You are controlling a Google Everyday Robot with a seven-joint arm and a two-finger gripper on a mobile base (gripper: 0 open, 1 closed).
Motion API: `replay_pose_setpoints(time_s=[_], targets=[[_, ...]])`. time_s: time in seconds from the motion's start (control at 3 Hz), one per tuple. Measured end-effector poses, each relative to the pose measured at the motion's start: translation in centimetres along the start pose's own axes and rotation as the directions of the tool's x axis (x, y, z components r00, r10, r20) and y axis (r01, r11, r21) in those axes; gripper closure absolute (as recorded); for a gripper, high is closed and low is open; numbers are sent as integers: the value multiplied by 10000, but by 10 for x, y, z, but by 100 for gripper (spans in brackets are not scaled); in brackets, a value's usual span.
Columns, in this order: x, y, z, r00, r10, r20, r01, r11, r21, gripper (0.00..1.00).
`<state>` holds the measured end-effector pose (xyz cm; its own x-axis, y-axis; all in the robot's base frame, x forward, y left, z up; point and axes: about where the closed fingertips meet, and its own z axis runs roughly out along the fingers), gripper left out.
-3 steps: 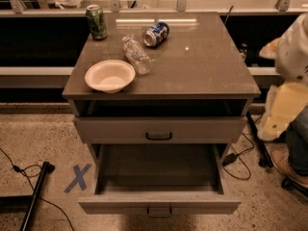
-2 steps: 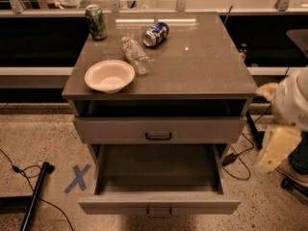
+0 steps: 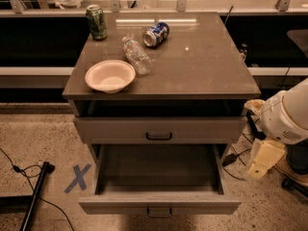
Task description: Close middle drawer
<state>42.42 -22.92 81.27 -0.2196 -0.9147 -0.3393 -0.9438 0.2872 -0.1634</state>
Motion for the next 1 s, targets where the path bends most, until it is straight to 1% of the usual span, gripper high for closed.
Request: replay_pose_setpoints(time_s=[0.33, 0.67, 1.0], targets=[[10, 24, 60, 9979, 25, 641, 27, 9967, -811, 0], [29, 38, 112, 9790, 46, 2037, 40, 9991, -416, 0], [36, 31, 130, 9594, -751, 2718, 559, 9954, 774, 0]])
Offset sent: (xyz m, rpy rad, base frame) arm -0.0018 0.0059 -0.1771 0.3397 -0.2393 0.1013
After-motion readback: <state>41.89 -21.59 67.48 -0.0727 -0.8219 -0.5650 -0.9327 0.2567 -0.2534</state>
